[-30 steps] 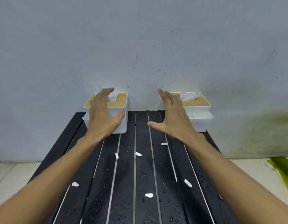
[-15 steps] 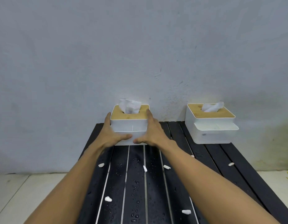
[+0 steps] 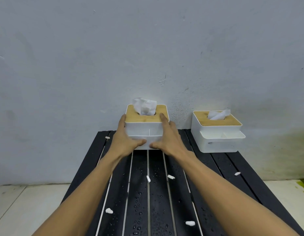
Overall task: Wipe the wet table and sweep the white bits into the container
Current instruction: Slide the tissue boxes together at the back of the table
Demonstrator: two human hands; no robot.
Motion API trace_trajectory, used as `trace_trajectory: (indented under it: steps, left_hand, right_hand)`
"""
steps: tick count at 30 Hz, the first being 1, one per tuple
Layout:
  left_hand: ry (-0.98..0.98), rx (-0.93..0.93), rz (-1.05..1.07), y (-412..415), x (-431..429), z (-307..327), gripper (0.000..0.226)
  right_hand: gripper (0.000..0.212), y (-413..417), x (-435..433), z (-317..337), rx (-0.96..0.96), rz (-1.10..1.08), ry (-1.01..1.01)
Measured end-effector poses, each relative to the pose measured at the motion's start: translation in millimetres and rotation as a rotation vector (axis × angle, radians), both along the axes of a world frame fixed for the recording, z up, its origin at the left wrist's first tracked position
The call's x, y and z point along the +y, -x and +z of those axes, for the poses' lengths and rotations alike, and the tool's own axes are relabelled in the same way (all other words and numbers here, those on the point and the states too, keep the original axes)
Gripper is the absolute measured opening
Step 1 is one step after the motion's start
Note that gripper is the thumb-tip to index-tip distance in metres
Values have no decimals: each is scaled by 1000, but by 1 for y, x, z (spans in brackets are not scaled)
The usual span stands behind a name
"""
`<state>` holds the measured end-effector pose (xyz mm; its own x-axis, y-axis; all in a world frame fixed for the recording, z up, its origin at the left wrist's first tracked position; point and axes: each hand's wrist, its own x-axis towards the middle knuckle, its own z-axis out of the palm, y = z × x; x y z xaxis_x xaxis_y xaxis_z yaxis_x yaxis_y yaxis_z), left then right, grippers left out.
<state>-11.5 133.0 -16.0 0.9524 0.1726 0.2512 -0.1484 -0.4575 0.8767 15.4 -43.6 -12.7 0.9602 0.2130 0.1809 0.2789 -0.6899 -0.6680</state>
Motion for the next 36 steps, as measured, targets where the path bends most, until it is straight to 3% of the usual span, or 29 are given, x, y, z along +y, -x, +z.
trace_trajectory:
  steps: [8, 16, 36]
  left_hand:
    - [62, -35, -79, -2, -81, -6, 111]
    - [78, 34, -41, -10, -100, -25, 119]
    - [50, 25, -39, -20, -99, -35, 110]
  right_hand:
    - [121, 11, -74, 10, -89, -146, 238]
    - [118, 6, -92, 5, -243, -203, 506]
    - [103, -4, -96, -4, -376, -176, 590]
